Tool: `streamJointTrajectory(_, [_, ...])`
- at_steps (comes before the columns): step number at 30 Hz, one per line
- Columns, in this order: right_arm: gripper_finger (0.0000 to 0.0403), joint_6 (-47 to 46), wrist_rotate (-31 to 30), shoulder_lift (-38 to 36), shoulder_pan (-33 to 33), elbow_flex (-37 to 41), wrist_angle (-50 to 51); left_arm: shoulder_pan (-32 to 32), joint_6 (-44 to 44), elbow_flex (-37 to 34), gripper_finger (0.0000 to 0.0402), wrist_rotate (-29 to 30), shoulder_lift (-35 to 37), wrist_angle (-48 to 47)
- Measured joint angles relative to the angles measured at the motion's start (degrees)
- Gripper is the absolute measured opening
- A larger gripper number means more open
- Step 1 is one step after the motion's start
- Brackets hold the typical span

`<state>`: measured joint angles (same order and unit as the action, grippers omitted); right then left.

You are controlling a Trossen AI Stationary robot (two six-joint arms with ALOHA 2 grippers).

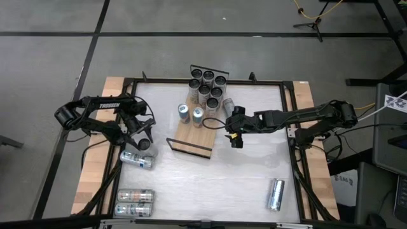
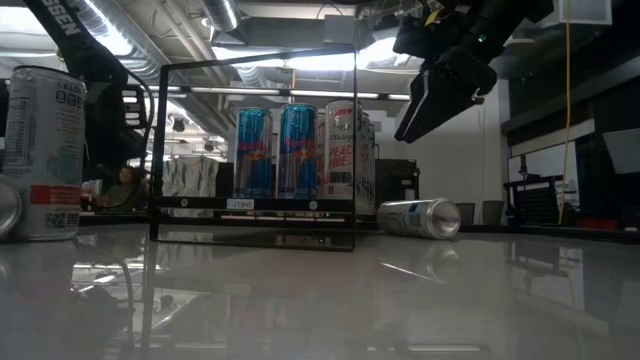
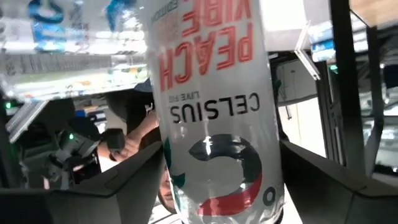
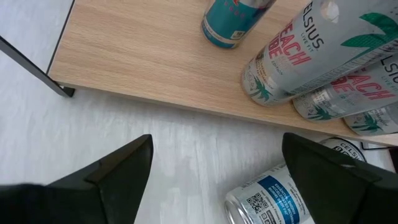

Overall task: Place canned beverage on shelf
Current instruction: Put the bottom left pink soda can on the shelf aligned with the other pink soda can

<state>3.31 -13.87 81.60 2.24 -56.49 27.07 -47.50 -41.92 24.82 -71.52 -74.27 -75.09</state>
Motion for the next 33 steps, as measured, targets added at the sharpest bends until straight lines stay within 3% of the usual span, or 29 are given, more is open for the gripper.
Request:
streamJointTrajectory(9, [0.0351,0.00,0.00,0.00,0.00,0.00,0.00,0.04,7.35,0.00,0.0394,-3.27,-0.01,-0.19])
streamJointTrajectory(19, [0.0351,0.00,0.00,0.00,0.00,0.00,0.00,0.03,14.66,0.00,0.0399,-6.40,0.06,-1.43])
streamJointTrajectory(25, [0.0351,0.00,0.01,0.00,0.00,0.00,0.00,-0.01,17.03,2.50,0.0399,-5.19,2.74,-10.02])
streamJointTrajectory(30, [0.0351,0.00,0.00,0.00,0.00,0.00,0.00,-0.01,14.94,7.80,0.0399,-2.31,6.58,-15.05])
streamJointTrajectory(33, [0.0351,0.00,0.00,0.00,0.00,0.00,-0.01,-0.14,9.04,12.01,0.0399,0.99,9.62,-14.96])
